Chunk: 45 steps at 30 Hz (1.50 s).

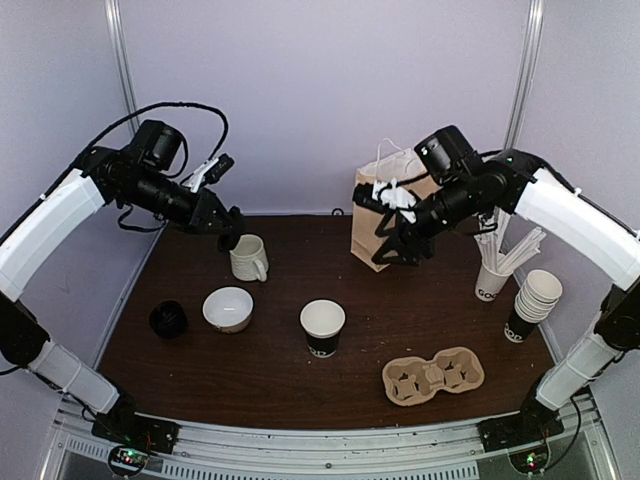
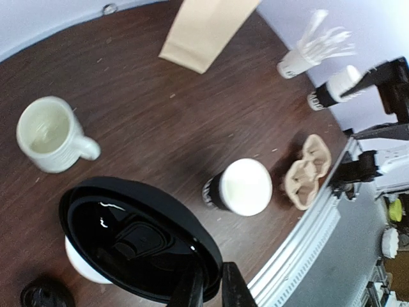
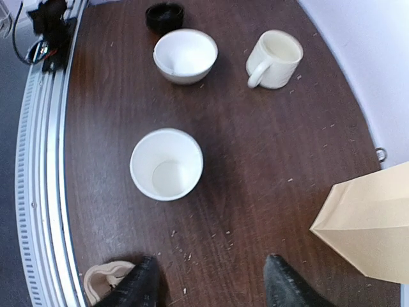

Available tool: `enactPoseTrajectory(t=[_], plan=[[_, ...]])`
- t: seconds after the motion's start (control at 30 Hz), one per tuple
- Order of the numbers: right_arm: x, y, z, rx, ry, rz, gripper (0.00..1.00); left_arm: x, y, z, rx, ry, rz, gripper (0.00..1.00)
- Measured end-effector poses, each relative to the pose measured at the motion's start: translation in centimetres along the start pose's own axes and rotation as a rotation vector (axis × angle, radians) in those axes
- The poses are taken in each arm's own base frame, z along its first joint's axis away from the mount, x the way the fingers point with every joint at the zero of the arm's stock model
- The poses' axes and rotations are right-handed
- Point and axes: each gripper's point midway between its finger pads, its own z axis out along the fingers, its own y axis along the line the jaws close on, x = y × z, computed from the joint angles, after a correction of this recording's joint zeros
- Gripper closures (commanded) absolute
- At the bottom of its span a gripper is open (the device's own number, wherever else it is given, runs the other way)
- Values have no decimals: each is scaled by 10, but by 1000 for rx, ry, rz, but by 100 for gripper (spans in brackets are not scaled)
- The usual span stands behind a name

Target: Pack the takeout coffee

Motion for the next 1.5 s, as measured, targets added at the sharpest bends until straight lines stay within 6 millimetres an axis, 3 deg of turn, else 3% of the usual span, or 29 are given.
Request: enactPoseTrajectory(t=[0.07,0.13,0.27,0.63,1.07,1.5], plan=[[-30,-14,-23,54,-73,15,3,-15,-25,-1,96,-54,37,90],[-61,-26,-46,94,-172,51,1,-32,-44,-2,176,-115,72,90],[-93,-34,-66,76,-295,149,1,-59,-77,-5,309,-246,137,89],[-138,-36,-29,-238,-434,456,1,-67,-137,-16,534,-431,261,89],[-183,-28,-40,-500,-573,564,1,-69,-153,-25,594,-488,299,90],[-194,-27,-43,-572,-604,593,0,-64,-165,-19,623,-474,316,90]])
